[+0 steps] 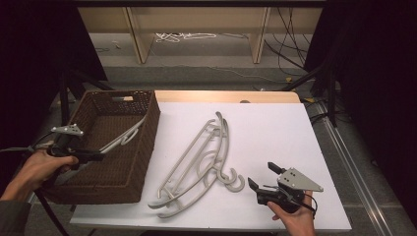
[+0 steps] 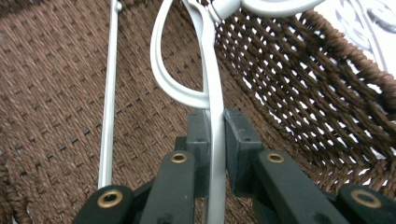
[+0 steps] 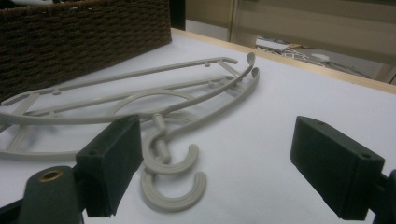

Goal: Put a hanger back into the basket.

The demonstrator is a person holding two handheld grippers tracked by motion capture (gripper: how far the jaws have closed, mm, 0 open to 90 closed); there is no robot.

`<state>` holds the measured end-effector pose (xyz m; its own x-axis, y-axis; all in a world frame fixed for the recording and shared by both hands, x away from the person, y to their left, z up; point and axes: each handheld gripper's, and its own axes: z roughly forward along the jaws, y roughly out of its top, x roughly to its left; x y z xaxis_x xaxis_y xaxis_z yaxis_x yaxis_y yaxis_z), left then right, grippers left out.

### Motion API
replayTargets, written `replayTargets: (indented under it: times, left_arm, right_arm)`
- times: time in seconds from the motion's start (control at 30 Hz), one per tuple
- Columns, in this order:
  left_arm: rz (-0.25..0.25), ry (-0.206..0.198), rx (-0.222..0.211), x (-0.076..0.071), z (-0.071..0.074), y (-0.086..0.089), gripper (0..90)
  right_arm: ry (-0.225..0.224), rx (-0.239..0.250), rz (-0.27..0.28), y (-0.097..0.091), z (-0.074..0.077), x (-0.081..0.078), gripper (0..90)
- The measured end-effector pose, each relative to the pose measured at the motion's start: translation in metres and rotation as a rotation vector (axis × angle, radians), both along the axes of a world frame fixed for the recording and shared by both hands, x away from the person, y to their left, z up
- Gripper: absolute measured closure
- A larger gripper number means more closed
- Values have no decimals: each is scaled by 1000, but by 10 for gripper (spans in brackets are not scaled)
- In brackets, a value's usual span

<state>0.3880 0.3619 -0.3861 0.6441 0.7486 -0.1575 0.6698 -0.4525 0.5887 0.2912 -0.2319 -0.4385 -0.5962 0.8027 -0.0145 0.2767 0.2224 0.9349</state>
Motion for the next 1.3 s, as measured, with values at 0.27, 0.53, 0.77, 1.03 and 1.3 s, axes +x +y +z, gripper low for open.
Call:
replayTargets:
  times: [0.27, 0.53, 0.77, 1.03, 1.3]
  left_arm:
    - [-3, 73, 45, 8, -12, 0, 803]
    - [-29, 103, 102, 10, -12, -4, 793]
    - [37, 43, 58, 7, -4, -8, 702]
    - [123, -69, 3, -2, 17, -14, 517]
    - [211, -246, -125, -20, 48, -37, 360]
  right_arm:
    - [-2, 2, 2, 0, 0, 0, 177]
    - [9, -7, 5, 0, 0, 0, 178]
    - [1, 1, 2, 0, 0, 0, 177]
    - [6, -6, 5, 0, 0, 0, 177]
    - [-3, 9, 1, 1, 0, 0, 177]
